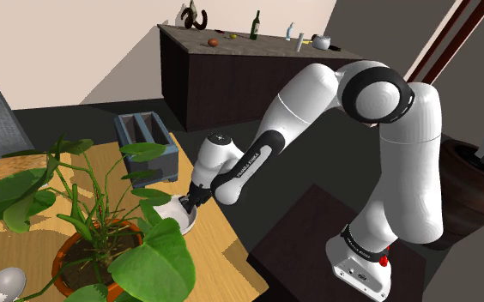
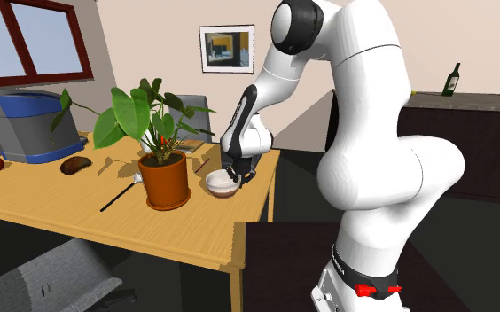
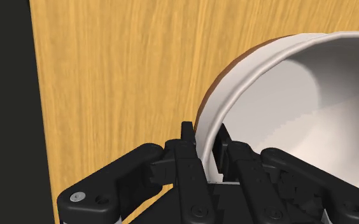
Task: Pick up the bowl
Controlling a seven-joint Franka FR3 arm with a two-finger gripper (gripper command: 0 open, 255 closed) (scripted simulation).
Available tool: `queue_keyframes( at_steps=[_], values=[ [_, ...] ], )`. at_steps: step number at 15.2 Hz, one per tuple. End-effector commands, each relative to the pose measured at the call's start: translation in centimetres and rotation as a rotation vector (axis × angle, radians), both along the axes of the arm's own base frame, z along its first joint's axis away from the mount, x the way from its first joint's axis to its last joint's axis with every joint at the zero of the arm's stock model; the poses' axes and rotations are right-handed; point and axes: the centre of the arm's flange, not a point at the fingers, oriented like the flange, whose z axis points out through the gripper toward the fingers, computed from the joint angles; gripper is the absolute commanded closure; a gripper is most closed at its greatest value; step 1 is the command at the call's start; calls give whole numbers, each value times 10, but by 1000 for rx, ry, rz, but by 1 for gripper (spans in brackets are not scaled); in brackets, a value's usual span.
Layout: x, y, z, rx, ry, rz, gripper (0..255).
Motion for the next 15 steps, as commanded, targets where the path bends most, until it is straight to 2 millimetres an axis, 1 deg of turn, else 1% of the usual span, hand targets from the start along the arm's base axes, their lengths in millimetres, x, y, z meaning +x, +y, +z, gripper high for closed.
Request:
queue_keyframes(
  at_steps=[1, 6, 15],
  values=[
    [0, 0, 0, 0, 1, 0, 255],
    [0, 0, 0, 0, 1, 0, 255],
    [0, 0, 47, 0, 1, 0, 255]
  ],
)
